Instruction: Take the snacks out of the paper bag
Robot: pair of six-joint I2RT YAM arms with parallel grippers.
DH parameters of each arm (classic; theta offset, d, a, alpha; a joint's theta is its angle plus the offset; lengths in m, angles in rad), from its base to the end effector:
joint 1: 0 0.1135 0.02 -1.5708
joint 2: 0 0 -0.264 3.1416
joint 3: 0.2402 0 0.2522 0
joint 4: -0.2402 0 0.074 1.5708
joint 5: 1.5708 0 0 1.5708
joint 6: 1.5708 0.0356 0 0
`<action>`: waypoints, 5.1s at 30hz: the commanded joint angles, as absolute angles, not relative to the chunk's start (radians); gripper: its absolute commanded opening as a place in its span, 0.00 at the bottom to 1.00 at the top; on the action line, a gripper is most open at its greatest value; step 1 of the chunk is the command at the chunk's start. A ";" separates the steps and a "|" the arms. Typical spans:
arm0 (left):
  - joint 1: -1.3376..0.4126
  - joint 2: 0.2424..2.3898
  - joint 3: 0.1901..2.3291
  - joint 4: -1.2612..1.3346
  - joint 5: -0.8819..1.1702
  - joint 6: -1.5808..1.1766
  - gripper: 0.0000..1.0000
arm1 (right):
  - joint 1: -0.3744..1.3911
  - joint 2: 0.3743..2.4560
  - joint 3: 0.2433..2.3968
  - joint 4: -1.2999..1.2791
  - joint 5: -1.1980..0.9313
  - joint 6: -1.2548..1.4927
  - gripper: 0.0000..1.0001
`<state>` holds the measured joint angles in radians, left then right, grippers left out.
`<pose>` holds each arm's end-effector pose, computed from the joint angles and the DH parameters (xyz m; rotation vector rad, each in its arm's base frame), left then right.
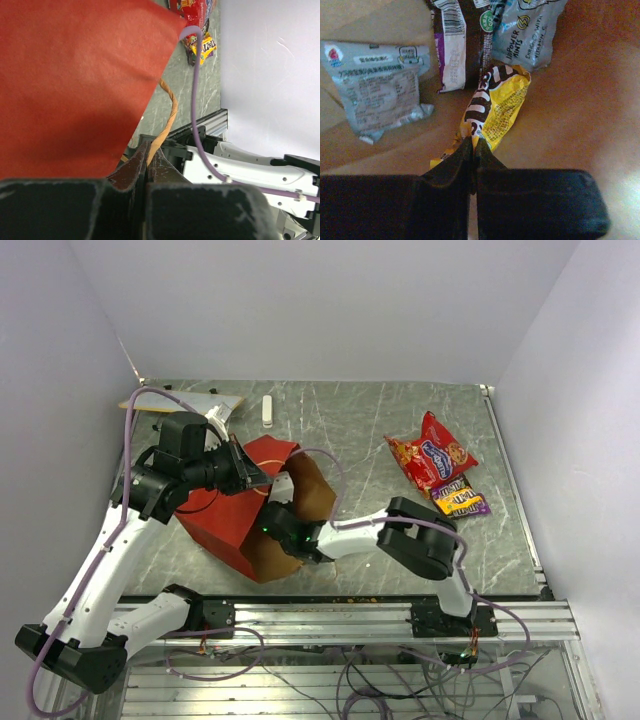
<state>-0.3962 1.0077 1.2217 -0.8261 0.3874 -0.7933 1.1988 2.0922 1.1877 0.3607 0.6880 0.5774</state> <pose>0.1731 -0.0870 0.3859 -0.2272 2.3366 -1.0597 0.1799 0.3988 0.1344 -0.2229 1.9936 0.4160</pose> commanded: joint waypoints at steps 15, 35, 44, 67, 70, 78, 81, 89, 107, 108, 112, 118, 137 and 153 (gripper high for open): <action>-0.390 1.014 1.204 -0.769 0.353 -0.777 0.07 | 1.188 1.452 0.647 0.384 0.348 0.567 0.00; -0.390 1.021 1.226 -0.802 0.329 -0.725 0.07 | 1.184 0.935 0.861 -0.098 0.281 0.041 0.00; -0.390 1.015 1.225 -0.815 0.336 -0.721 0.07 | 1.119 0.908 0.820 0.032 0.751 0.155 0.00; -0.389 1.024 1.221 -0.827 0.364 -0.715 0.07 | 0.060 0.864 0.671 -0.301 0.307 0.598 0.00; -0.390 1.026 1.228 -0.829 0.362 -0.712 0.07 | -0.067 0.935 0.676 -0.254 0.162 0.524 0.00; -0.389 1.028 1.252 -0.848 0.348 -0.701 0.07 | -0.146 1.081 0.667 -0.093 0.060 0.442 0.00; -0.388 1.024 1.251 -0.849 0.345 -0.702 0.07 | -0.155 1.129 0.658 -0.074 0.018 0.466 0.00; -0.388 1.011 1.248 -0.861 0.332 -0.706 0.07 | -0.163 1.104 0.552 -0.010 0.001 0.529 0.05; -0.388 1.003 1.196 -0.809 0.390 -0.742 0.07 | -0.148 0.918 0.586 -0.242 -0.189 0.458 0.48; -0.388 1.002 1.191 -0.806 0.394 -0.745 0.07 | -0.145 0.919 0.579 -0.240 -0.241 0.482 0.48; -0.388 0.996 1.166 -0.786 0.406 -0.762 0.07 | -0.075 0.902 0.510 -0.206 -0.367 0.633 0.48; -0.388 0.992 1.162 -0.780 0.396 -0.775 0.07 | 0.331 0.889 0.483 -0.169 -0.152 0.753 0.49; -0.388 0.994 1.189 -0.816 0.266 -0.882 0.07 | 0.569 1.315 0.783 -0.112 -0.149 0.493 0.54; -0.388 1.025 1.220 -0.816 0.253 -0.911 0.07 | 0.694 1.309 0.949 -0.184 -0.132 0.405 0.55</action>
